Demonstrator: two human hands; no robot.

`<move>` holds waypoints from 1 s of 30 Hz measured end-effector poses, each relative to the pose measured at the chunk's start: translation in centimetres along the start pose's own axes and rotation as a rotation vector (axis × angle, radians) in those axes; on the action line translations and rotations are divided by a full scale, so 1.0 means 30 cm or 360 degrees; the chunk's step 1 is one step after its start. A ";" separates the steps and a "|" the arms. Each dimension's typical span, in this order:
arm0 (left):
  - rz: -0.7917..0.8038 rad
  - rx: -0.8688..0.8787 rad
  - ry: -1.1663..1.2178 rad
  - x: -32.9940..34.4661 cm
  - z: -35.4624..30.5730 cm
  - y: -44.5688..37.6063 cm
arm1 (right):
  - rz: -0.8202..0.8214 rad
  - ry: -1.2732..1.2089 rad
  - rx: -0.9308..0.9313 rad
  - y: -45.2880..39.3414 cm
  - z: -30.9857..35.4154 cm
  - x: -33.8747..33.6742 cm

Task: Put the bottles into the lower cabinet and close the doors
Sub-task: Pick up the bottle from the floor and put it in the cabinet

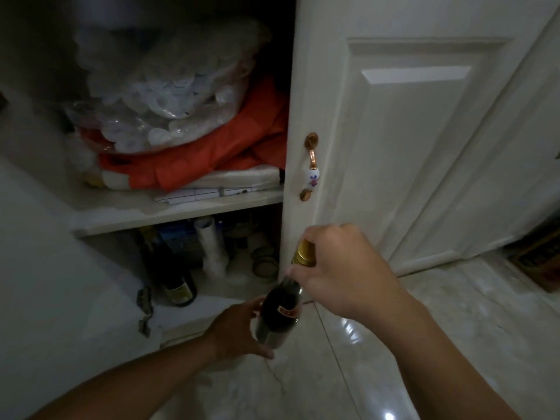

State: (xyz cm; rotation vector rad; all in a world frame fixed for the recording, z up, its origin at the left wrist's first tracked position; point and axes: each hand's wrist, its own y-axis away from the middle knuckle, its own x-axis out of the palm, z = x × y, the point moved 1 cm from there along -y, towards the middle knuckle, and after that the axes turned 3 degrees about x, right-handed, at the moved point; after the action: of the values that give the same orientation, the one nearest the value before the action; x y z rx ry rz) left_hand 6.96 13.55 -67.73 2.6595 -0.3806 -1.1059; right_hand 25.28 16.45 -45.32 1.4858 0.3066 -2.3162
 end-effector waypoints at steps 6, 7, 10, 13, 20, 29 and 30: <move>-0.0384 -0.0151 0.0367 -0.035 0.096 0.042 | -0.0003 -0.0078 -0.0176 -0.109 0.132 0.103; -0.0433 -0.0185 0.0423 -0.034 0.117 0.042 | 0.0004 -0.0093 -0.0192 -0.125 0.144 0.124; -0.0632 -0.0258 0.0515 -0.025 0.161 0.029 | 0.0004 -0.0135 -0.0184 -0.170 0.166 0.183; -0.0762 -0.0269 0.0619 -0.022 0.187 -0.007 | -0.0082 -0.0299 -0.0103 -0.218 0.175 0.245; -0.0855 -0.0287 0.0866 -0.079 0.223 -0.059 | -0.0358 -0.0640 0.0003 -0.280 0.185 0.355; -0.0856 -0.0295 0.1040 -0.086 0.280 -0.117 | -0.0356 -0.0791 0.0087 -0.338 0.166 0.435; -0.0854 -0.0280 0.1062 -0.078 0.289 -0.129 | -0.0367 -0.0794 0.0086 -0.344 0.165 0.444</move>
State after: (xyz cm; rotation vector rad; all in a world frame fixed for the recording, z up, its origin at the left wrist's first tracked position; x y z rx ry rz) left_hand -0.28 16.94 -73.35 2.8199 0.5489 -0.2630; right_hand 11.87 21.44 -55.48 0.8804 0.2876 -2.7974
